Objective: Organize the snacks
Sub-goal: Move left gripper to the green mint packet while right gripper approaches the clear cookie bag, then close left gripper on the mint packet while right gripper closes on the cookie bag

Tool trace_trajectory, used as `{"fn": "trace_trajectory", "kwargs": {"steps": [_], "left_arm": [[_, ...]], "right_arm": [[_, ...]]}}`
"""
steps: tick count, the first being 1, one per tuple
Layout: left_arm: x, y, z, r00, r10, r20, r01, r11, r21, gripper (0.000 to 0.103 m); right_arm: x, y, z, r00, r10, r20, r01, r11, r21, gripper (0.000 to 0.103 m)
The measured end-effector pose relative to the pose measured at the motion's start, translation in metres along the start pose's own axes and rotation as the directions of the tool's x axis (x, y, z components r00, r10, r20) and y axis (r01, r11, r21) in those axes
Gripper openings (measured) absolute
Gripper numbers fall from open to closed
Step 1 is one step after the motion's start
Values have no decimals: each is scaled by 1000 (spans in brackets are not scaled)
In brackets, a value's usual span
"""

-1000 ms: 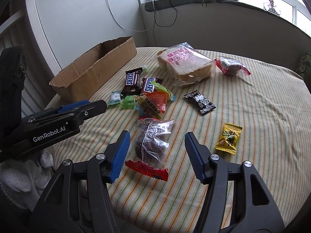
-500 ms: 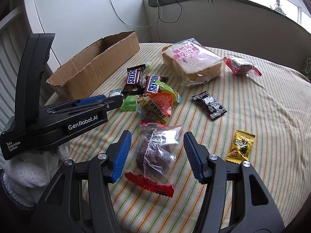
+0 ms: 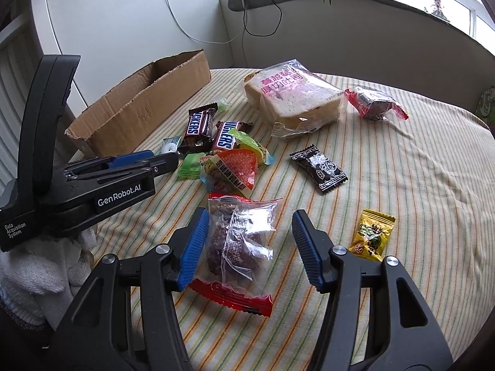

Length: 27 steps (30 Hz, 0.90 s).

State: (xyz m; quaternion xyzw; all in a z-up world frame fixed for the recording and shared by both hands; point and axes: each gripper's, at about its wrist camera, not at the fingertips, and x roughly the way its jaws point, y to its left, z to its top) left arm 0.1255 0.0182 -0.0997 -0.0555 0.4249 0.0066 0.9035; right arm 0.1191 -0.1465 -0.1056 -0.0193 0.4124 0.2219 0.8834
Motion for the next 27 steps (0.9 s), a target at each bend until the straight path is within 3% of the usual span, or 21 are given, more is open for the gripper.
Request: {"fn": "trace_trajectory", "kwargs": {"steps": [6,10,17,22,27], "left_arm": [[-6,-1,0,1000,8,2,-8,1000,2,33],[-5,-2,7,1000,18,10,-18,1000,3,48],[11,-6,11,999,46,-12,-45,998,35,48],[12,-4,12,999,32,-10,-32,999,40,32],[11,-5,11,1000,22,-8,-21,998,52,26]], "right_arm": [[1,0,1,1000,27,-1,-27,1000,7,59],[2,0,1,1000,29,2,-29,1000,-2,59],[8,-3,2,1000,30,-10,-30,1000,-1,57],[9,-2,3,999,35,-14,-35,999,-7,47],[7,-3,2,999,37,-23,-37,999,0,40]]}}
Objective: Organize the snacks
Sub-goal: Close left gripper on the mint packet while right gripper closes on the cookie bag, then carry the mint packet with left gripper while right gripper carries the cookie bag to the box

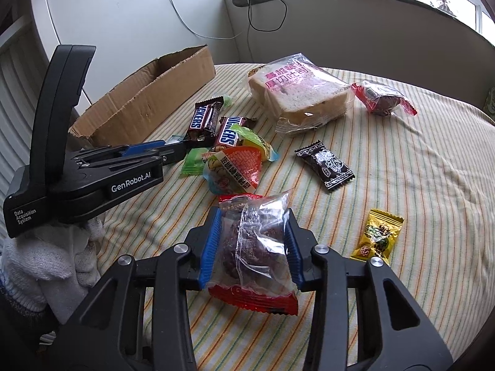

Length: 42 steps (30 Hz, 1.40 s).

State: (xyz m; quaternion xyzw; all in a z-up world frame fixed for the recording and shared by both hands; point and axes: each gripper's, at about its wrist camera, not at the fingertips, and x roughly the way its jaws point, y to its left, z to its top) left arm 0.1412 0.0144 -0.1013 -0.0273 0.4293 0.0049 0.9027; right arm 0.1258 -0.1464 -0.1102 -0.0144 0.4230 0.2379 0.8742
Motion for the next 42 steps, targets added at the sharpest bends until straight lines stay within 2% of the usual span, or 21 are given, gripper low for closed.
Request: {"fn": "trace_trajectory", "kwargs": {"steps": [3,16,27,37,42], "left_arm": [[-3,0,-2,1000,-5,5,5,1000,4,23],[-26,6,-20,997,-76,31,77,996,-37,22],[-66,21,-15,982,-134,131,144,987,-69,22],[-94,61,0,970,-95,223,122,987,-109,22],[-94,84,8,968,-59,245,96,985,-144,22]], "right_arm": [[-2,-1,-1,1000,2,1,-2,1000,7,40],[-26,4,0,999,-10,38,10,1000,10,39],[-47,27,27,995,-21,94,24,999,-36,39],[-44,74,77,988,11,155,13,988,-152,39],[-29,102,101,986,45,159,-12,979,-205,39]]}}
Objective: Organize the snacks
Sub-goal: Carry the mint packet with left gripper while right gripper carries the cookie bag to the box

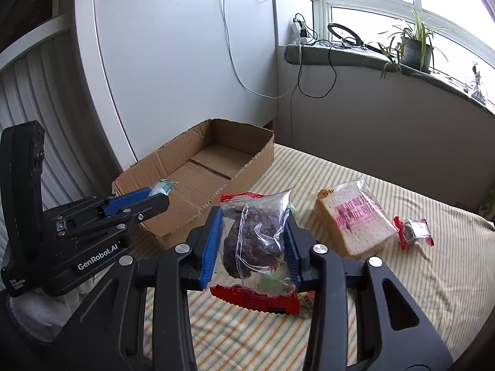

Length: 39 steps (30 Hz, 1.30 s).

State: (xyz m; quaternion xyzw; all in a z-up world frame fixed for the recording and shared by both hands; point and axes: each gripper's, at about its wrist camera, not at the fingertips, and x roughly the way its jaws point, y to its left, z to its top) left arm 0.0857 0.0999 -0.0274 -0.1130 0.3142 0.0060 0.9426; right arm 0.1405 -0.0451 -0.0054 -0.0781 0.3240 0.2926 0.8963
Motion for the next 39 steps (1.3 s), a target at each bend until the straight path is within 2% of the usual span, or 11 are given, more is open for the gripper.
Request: {"fn": "trace_trajectory", "kwargs": {"steps": [8,22,26,30,39], "left_arm": [[11,31,4,999,43,3,-43,998,-38,22],[26,69,7,996,83,-13,-83,992,-90,22],[28,72,6,996,84,-21,-86,992,-98,23],[31,73,5,996,90,-28,-92,990,-106,23],[25,74,7,995,95,-25,-97,989,-112,25]], "right_arm": [[48,28,28,999,44,-25,-45,998,-44,39],[116,54,36,990,83,-111,-91,993,-72,39],[121,57,35,990,76,-115,-86,993,-82,40],[121,55,36,992,69,-109,-77,994,-74,49],[102,48,35,995,45,-92,-50,997,-62,52]]}}
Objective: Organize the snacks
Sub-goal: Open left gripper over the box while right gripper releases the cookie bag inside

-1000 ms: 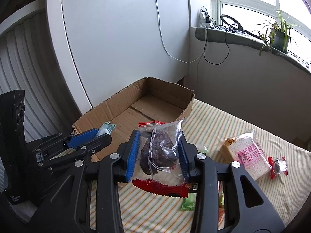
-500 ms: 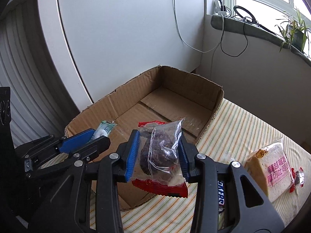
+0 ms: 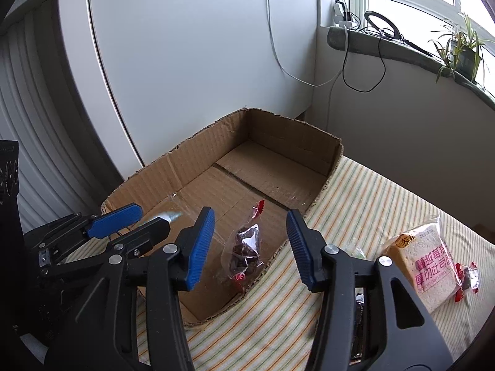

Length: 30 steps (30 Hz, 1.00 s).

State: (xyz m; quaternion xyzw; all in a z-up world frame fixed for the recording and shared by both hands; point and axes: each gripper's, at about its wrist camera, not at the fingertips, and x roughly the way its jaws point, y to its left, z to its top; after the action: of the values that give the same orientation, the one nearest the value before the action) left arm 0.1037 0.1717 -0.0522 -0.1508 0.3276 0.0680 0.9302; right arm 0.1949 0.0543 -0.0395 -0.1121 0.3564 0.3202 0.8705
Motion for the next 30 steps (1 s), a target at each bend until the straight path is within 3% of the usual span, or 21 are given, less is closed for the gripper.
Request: {"fn": "trace_trajectory", "kwargs": {"steps": [3,4,15,18,30], "left_arm": [[2,1,0,1000,11,-9,-11,1000,-2,52],[2,2,0,1000,11,-6,-12,1000,-8,55],[-25,-10,-2,999,19,33,-19,1000,10,55],[-33,-19,-3,999,5,42,-6,1000,19,55],[-43,-67,-21,996,-85,24,83,994,75,55]], "right_arm": [[-12,-8,-2,1000,4,12,-4,1000,24,59],[-17,-11,-4,1000,-5,18,5,1000,29,60],[-77,-51,-29,996,-68,60,61,992,106,62],[-102,-63,-40,991,-101,89,91,989,119,74],[-181,-139,-111,969,-233,86,205,946,251,74]]}}
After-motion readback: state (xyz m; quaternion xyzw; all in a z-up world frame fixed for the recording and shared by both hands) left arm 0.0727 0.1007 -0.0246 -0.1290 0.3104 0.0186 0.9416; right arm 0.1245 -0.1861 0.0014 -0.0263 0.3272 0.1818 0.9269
